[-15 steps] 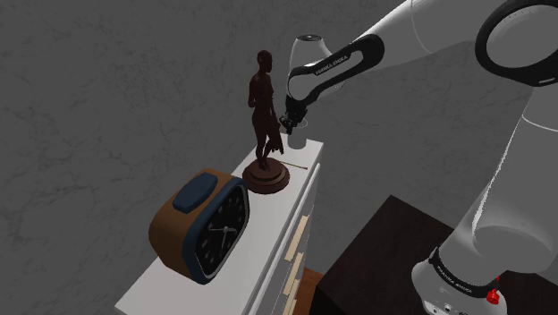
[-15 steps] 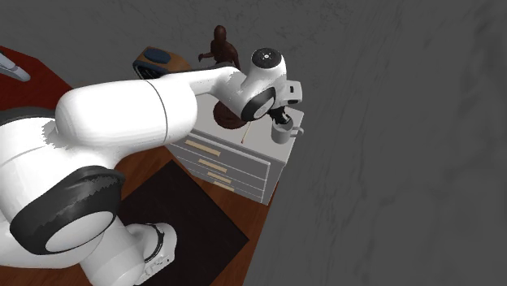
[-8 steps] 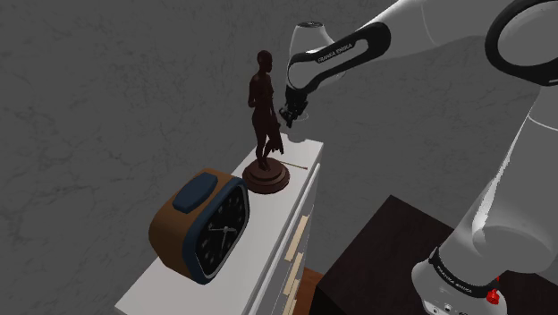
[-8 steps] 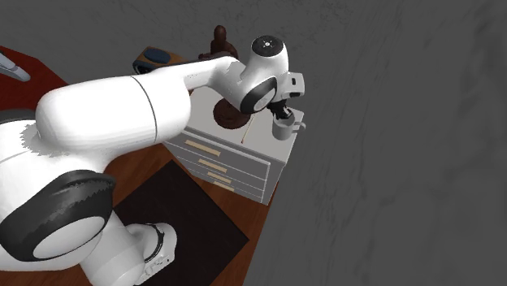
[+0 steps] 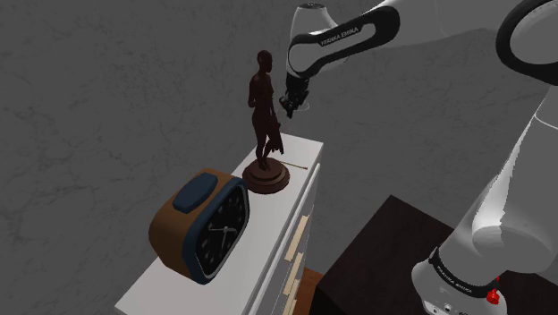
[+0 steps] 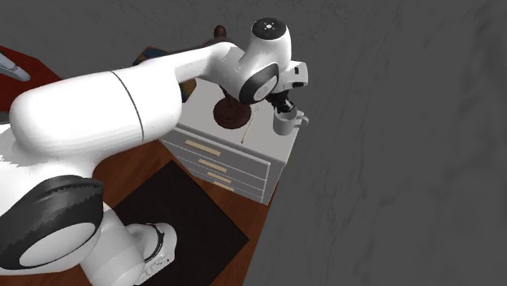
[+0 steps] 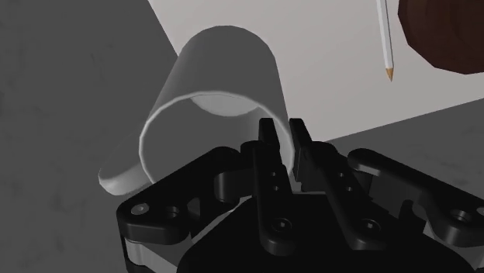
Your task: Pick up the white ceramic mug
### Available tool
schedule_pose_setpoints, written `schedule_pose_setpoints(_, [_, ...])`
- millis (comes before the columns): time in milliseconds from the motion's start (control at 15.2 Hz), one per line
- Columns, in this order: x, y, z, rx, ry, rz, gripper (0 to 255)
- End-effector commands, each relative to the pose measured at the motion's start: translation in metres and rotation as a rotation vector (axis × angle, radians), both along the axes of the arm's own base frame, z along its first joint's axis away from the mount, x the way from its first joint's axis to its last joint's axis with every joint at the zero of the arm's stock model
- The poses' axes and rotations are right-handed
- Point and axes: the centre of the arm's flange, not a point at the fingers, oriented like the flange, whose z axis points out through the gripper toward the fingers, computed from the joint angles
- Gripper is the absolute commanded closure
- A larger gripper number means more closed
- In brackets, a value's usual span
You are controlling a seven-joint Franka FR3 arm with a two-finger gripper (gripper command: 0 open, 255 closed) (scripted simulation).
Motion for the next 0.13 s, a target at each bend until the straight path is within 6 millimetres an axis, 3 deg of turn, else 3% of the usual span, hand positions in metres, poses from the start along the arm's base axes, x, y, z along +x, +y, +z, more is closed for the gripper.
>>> schedule_pose_setpoints(0, [-0.0010, -0.0010, 0.0073, -0.001, -0.001, -0.001, 255])
schedule_pose_setpoints(66, [-0.0010, -0.0010, 0.0073, -0.001, -0.001, -0.001, 255])
